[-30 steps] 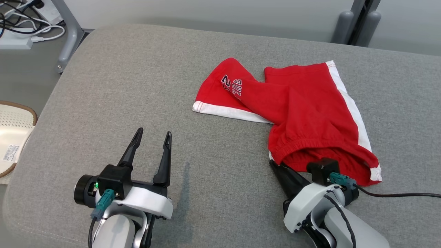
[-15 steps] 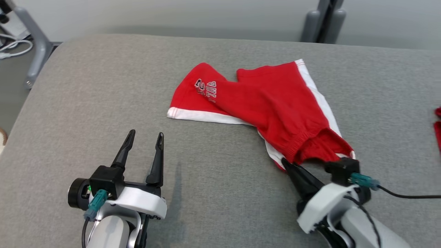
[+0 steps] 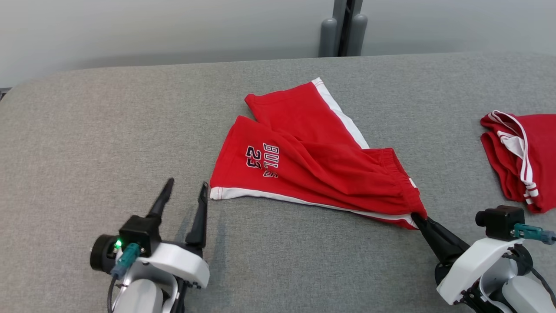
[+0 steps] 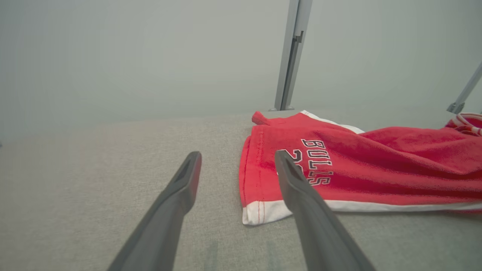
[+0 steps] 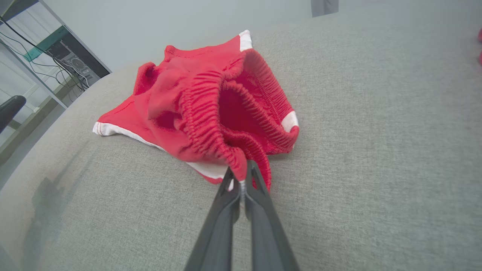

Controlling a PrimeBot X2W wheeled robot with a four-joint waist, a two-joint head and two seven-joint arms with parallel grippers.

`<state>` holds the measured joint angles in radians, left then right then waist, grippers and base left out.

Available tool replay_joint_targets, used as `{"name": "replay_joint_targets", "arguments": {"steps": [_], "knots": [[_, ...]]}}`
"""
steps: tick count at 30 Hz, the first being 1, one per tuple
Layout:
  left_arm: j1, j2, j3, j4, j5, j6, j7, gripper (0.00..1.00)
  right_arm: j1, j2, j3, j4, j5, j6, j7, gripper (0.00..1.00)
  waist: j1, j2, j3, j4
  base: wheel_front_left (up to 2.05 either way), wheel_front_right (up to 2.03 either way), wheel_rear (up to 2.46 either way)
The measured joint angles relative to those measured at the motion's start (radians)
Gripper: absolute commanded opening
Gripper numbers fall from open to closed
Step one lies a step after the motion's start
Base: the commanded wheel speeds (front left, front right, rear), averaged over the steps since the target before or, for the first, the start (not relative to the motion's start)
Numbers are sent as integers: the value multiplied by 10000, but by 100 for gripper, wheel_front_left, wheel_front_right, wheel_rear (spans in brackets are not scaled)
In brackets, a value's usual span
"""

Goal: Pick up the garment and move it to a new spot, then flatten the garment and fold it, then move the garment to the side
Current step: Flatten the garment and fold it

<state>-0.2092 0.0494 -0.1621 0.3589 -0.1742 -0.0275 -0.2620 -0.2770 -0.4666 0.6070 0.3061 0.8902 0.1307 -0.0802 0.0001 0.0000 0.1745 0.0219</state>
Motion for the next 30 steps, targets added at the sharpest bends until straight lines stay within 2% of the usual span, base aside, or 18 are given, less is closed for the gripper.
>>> {"name": "replay_joint_targets", "arguments": {"steps": [5,10,18,27,30], "knots": [[-89,10,-374,1183,81,-439,-12,100,155,-15,-4,-320,-27,0,146,0,-1,0,-39,-153,0,0,0],[-428,155,-694,2372,136,-671,69,100,185,163,79,-374,-165,0,171,0,0,0,-125,-237,0,0,0],[-1549,389,-1126,3929,157,-848,196,100,154,349,215,-353,-380,0,12,0,0,0,-66,-447,0,0,0],[-2343,378,-1494,4964,54,-947,194,100,53,445,336,-203,-514,0,-42,0,0,0,43,-546,0,0,0],[-2636,291,-1536,5492,-556,-982,276,96,-31,504,374,-92,-604,0,-98,0,0,0,84,-576,0,0,0]]}}
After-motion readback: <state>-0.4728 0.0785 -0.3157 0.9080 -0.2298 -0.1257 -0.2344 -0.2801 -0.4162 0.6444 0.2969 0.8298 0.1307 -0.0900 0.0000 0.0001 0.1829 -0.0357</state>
